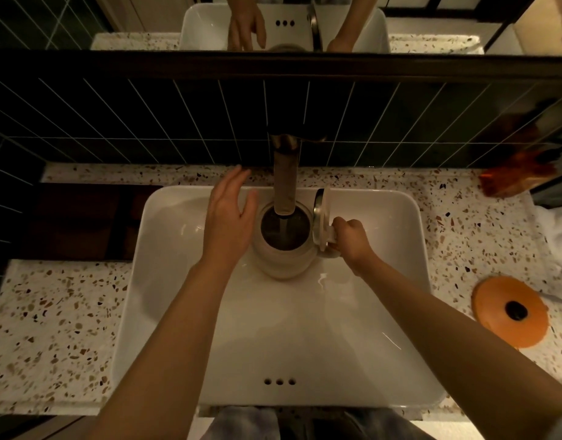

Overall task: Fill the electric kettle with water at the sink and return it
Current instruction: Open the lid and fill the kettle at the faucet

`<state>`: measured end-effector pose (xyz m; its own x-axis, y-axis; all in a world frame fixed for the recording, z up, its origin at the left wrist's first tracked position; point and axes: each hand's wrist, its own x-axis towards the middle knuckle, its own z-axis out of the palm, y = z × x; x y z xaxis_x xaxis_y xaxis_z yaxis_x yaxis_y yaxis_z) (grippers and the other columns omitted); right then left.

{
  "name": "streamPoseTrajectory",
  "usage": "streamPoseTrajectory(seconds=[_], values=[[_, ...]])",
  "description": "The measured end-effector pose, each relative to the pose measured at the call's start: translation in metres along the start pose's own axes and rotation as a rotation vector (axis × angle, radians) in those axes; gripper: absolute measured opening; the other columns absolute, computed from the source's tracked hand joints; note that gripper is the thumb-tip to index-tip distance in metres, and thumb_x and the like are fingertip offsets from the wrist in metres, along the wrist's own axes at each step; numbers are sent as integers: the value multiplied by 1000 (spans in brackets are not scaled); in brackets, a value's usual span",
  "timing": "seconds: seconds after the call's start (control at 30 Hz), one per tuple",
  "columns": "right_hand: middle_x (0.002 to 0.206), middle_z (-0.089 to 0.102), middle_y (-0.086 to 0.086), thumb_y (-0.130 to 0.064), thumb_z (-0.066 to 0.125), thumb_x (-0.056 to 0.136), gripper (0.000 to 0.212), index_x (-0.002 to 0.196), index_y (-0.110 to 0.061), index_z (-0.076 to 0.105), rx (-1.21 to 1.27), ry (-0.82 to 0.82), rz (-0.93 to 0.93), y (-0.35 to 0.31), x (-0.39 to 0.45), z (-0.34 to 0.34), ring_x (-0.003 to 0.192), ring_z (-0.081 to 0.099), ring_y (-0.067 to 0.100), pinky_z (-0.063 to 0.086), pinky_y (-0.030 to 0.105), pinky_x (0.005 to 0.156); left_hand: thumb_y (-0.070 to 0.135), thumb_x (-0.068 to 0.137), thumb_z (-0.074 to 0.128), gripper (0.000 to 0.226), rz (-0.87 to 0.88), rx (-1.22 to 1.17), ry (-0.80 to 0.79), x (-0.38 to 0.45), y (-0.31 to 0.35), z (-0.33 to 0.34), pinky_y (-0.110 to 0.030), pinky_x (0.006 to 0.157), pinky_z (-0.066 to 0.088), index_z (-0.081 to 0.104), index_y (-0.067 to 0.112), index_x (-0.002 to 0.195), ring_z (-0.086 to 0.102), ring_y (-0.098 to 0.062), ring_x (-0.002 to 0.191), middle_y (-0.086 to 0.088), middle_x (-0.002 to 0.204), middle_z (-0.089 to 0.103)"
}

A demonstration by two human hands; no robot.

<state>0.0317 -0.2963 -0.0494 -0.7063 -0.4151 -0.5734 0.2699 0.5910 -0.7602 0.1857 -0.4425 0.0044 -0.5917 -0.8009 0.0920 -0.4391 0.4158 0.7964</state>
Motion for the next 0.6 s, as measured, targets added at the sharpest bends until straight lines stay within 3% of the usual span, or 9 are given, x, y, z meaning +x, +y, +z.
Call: streamPoseTrajectory(seconds=[0.23,0.6], values=[[63,44,7,-20,42,89,31,60,-11,42,-5,11,14,0,-1,2,60,43,19,34,34,62,15,98,46,44,554,350,-213,48,26,8,-38,117,27,48,10,141,33,-26,141,-8,144,50],[66,42,6,-20,42,91,28,64,-10,40,-19,21,27,-3,-1,0,63,41,19,34,31,59,11,97,47,47,660,369,-268,66,37,15,-41,113,34,45,11,144,38,-27,139,-9,147,47]])
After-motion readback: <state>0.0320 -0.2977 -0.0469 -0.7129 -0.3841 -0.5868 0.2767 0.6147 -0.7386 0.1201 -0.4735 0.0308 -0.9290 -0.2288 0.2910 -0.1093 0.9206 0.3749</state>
